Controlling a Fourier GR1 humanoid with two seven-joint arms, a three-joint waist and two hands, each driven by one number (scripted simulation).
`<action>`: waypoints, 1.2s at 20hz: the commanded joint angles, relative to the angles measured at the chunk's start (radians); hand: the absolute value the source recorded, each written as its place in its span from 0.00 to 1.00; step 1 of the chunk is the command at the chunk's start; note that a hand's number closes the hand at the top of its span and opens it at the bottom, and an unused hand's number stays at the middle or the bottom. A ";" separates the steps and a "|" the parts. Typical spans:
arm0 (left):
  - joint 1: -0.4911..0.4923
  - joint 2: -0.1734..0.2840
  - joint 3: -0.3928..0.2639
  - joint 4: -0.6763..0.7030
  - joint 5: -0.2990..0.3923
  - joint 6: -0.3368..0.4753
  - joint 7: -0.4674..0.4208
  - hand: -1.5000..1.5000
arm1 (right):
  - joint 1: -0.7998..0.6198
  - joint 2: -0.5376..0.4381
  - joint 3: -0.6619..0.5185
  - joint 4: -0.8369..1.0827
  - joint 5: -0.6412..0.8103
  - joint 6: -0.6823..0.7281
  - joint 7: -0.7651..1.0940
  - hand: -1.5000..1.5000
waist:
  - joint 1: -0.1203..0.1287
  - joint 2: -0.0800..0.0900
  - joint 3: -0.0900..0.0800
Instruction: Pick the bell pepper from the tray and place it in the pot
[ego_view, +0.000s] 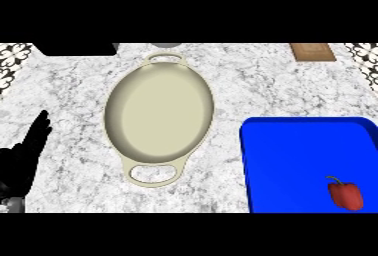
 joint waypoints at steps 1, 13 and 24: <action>0.013 -0.043 -0.043 -0.010 -0.037 0.015 -0.011 0.50 | -0.009 -0.080 0.011 -0.070 0.075 0.109 0.229 0.00 | 0.021 0.004 0.000; -0.010 -0.046 -0.028 0.040 -0.056 -0.003 -0.044 0.50 | -0.203 -0.247 0.228 -0.169 0.128 0.559 0.840 0.00 | 0.037 0.006 0.001; -0.071 -0.037 0.056 0.057 -0.047 -0.058 0.006 0.50 | -0.537 -0.076 0.428 -0.074 0.249 0.761 1.100 0.00 | 0.016 0.000 0.002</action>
